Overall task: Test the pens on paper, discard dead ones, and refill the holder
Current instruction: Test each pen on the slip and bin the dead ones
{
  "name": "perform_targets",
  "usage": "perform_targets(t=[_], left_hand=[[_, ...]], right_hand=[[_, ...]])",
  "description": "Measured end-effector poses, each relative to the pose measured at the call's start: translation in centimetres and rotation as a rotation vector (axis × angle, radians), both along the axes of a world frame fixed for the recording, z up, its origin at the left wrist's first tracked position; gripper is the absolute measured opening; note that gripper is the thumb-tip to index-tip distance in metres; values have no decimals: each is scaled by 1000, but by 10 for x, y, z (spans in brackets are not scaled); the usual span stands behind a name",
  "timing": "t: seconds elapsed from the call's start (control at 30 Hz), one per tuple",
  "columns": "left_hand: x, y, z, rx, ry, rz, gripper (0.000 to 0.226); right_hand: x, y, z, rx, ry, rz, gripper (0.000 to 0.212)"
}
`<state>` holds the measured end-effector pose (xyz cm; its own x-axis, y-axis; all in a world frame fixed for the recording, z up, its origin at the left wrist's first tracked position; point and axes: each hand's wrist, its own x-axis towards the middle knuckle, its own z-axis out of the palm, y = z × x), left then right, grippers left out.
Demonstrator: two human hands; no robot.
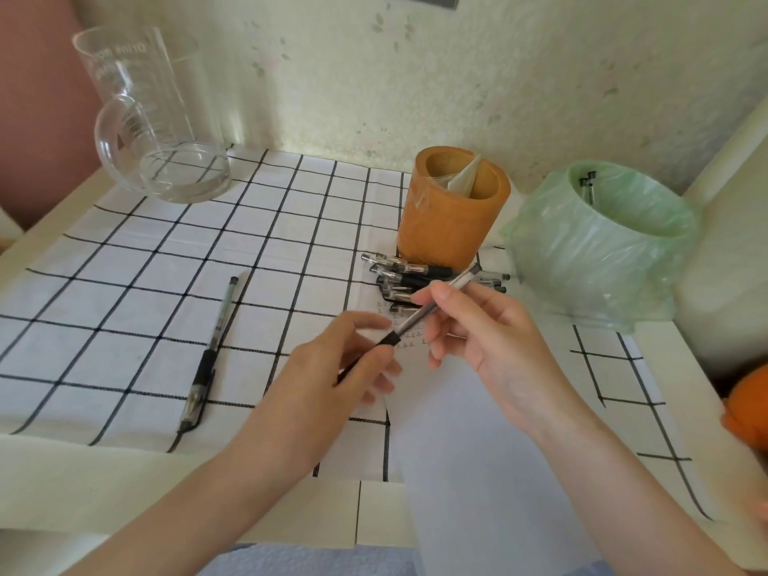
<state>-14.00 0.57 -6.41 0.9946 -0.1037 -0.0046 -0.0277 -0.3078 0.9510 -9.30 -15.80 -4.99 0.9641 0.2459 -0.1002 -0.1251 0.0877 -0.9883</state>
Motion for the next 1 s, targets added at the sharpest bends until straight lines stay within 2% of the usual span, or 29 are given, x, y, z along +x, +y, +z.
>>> perform_targets(t=[0.2,0.3,0.4,0.5,0.6,0.7,0.73,0.83,0.93,1.0], left_hand=[[-2,-4,-1,173,-43,-24,20],[-3,-7,2,224,-92,-31,27],[-4,-12,6,175,-141,-45,26],[-5,-14,6,140,-156,-58,25],[-5,-14,6,159,-97,-84,26],[-5,-8,2,303,-48,-80,36],[-4,-6,-1,402,-76,-87,37],[-4,-3,-9,687,-194,-147,44],[-4,-4,-10,798,-168,-208,54],[-4,-5,-10,834,-165,-234,59]], right_hand=[[-4,-6,0,-33,-40,-34,27],[-7,-8,-1,-51,-54,52,15],[-10,-8,-3,-79,-67,141,10],[-9,-11,0,-80,-62,145,10],[-7,-16,5,-48,-65,87,10],[2,-31,10,70,-56,-121,6],[5,-38,11,64,-54,-172,14],[12,-53,9,-41,-35,-222,24],[15,-50,-3,-190,-42,-299,18],[18,-45,-15,-274,-86,-356,26]])
